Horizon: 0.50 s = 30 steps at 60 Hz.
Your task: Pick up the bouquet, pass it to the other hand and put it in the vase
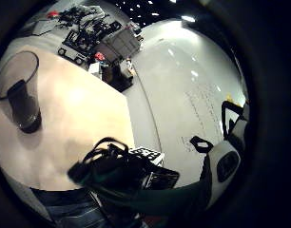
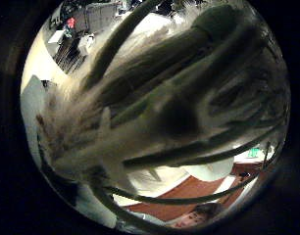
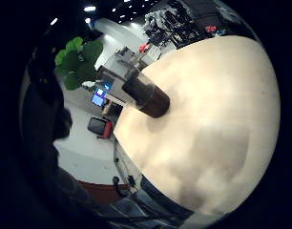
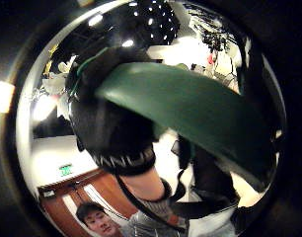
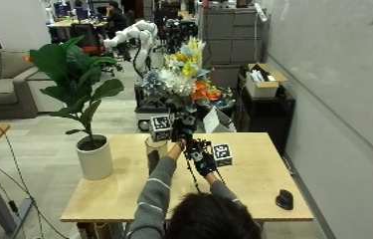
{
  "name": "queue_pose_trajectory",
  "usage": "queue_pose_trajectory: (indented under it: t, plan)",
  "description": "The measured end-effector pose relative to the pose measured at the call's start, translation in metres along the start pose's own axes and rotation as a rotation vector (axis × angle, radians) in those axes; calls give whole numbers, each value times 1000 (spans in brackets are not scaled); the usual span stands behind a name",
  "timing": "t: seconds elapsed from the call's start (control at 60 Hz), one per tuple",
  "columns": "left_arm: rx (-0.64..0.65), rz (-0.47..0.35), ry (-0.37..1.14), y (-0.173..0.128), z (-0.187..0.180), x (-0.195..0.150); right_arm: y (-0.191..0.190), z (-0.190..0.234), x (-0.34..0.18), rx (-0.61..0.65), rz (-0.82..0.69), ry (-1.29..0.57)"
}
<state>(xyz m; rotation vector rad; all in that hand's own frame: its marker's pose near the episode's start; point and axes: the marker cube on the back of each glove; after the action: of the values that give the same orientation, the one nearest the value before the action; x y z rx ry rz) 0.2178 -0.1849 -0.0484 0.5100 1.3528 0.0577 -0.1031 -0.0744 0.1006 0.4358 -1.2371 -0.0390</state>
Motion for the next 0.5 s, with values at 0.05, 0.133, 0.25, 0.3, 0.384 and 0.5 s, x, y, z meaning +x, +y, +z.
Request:
queue_pose_trajectory:
  t: [0.05,0.133,0.25,0.3,0.384,0.5]
  plan:
    - [13,34,-13,-12,-7,5,2,-5,-13,-61,-73,-152]
    - [40,68,-43,-24,-25,30,-12,-36,13,17,-142,52]
    - [92,135,-49,-43,-48,66,-12,-71,23,50,-42,174]
    - [136,156,-57,-53,-57,76,-10,-78,14,19,-143,99]
    - [171,185,-70,-67,-68,86,-8,-98,26,36,-48,106]
    - [201,208,-113,-87,-78,87,-6,-118,50,91,22,260]
